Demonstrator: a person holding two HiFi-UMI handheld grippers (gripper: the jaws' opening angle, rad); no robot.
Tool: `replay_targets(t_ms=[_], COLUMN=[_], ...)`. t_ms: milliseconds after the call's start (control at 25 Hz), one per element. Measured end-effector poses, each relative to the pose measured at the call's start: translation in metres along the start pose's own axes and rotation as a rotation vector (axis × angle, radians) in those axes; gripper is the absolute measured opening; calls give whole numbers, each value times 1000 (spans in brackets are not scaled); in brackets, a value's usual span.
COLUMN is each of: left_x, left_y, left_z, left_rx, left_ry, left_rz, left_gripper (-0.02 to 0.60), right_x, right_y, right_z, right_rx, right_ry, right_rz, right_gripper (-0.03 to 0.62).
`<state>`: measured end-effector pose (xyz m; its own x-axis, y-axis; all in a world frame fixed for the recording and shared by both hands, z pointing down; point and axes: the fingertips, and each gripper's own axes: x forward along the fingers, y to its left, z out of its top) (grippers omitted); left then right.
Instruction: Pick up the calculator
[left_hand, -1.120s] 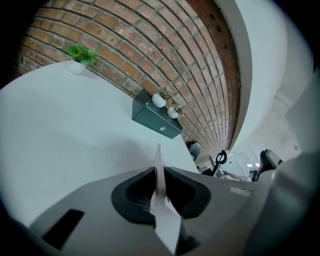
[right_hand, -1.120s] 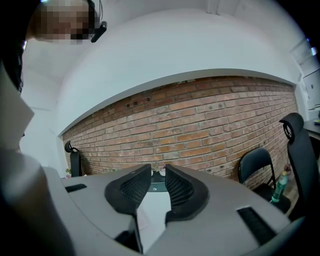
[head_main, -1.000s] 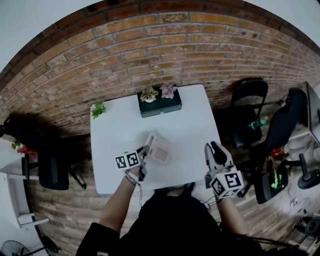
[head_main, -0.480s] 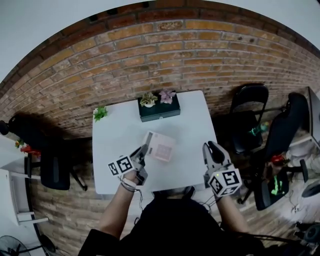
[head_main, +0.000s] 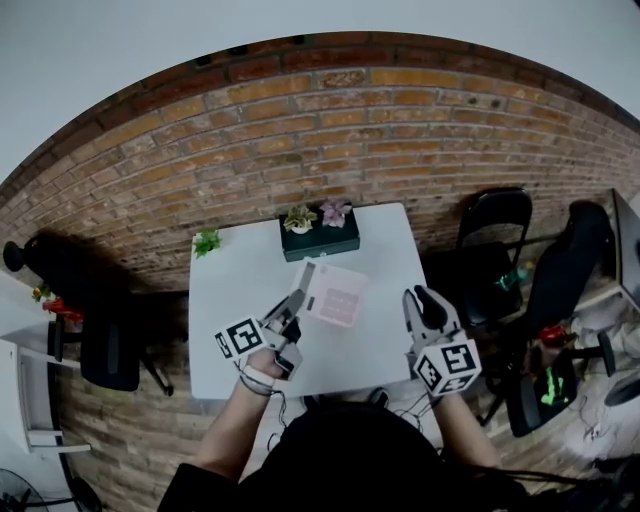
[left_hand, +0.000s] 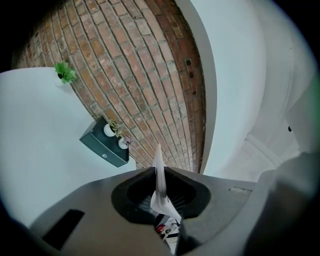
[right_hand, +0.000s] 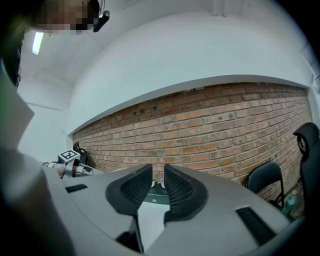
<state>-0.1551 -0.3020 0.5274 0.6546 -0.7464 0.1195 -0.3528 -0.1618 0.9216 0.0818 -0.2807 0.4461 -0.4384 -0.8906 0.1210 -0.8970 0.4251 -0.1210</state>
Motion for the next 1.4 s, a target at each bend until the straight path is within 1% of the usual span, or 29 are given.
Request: replay_targets(t_ms=[80,280,400,520,560,600,640,680,720,960,1280,1400], left_x=[-2,-6,-12,-17,-18,-17,-16,-14,-14,-19,-18,-18], left_y=[-7,-29,-37,-45,-50,-58,-69,-80,-87,-101,-95,-93], left_z=[1,10,17,26,30,34,38,41,42,40,39,37], left_rx=[-21,-23,-30,-14,6,38,72,95,101,77,34,31], left_ry=[-10,-39,-64,-90,-98,-104,-109,-115,-120,-129,-131,-124], left_rz=[5,-21,-4,5,-9,-42,-91,-135,-162,-188,-192,-187], left_gripper=[49,49,49,49,49,49,49,49,49,49,49,49], right_x=[-1,-3,-5,-6,-6,-5,-5,-4,-4,-4,3,2], right_y=[-1,-3,-5,-8,-9,-10,-11,-12,-12,-10,-9,-9], right_z=[7,22,31,37,39,39,39,38,38,29,21,19], right_rx=[-9,-18,-23,-23,-23,-22,-20,-19,-17,-10,-25,-20], right_ry=[-15,-47,-70,-88,-92,-94,-95,-95,-94,-75,-54,-45], right_rz=[-3,-6,-18,-21,-21,-21,-20,-20,-21,-18,-11,-13], right_gripper=[73,58,49,44,44,44,44,42,40,35,32,32])
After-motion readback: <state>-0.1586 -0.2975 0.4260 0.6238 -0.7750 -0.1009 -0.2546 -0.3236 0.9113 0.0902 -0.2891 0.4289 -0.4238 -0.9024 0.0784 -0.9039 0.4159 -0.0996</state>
